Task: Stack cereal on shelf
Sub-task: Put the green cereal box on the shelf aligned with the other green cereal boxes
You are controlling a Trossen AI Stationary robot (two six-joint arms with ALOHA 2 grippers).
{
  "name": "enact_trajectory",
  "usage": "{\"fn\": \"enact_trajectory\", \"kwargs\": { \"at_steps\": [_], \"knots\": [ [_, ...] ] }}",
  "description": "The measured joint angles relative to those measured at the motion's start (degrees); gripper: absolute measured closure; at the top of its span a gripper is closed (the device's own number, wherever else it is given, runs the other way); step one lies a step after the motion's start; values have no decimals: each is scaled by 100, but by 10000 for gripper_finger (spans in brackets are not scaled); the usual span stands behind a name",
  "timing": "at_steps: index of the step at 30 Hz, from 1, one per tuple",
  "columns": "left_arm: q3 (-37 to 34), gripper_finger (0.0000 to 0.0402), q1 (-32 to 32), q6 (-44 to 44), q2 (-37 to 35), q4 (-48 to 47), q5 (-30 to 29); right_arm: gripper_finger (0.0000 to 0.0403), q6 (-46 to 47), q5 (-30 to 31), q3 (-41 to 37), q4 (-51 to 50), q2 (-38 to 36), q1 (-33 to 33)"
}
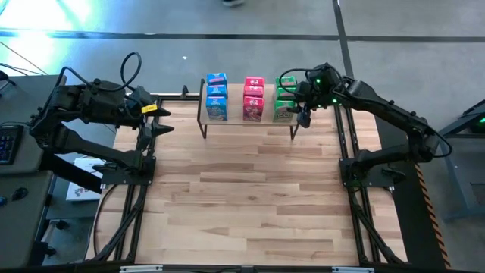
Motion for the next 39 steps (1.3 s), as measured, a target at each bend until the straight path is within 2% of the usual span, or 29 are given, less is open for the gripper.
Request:
{"fn": "enact_trajectory", "kwargs": {
  "at_steps": [21,27,35,39],
  "knots": [
    [0,131,1,-1,2,0,0,252,-133,2,4,-150,-42,-140],
    [0,131,1,0,2,2,0,221,-170,12,-2,-157,-35,-140],
    [0,131,1,-1,2,1,0,201,-171,8,-2,-150,-33,-140],
    [0,131,1,0,2,1,0,174,-214,39,-2,-140,-33,-140]
  ]
}}
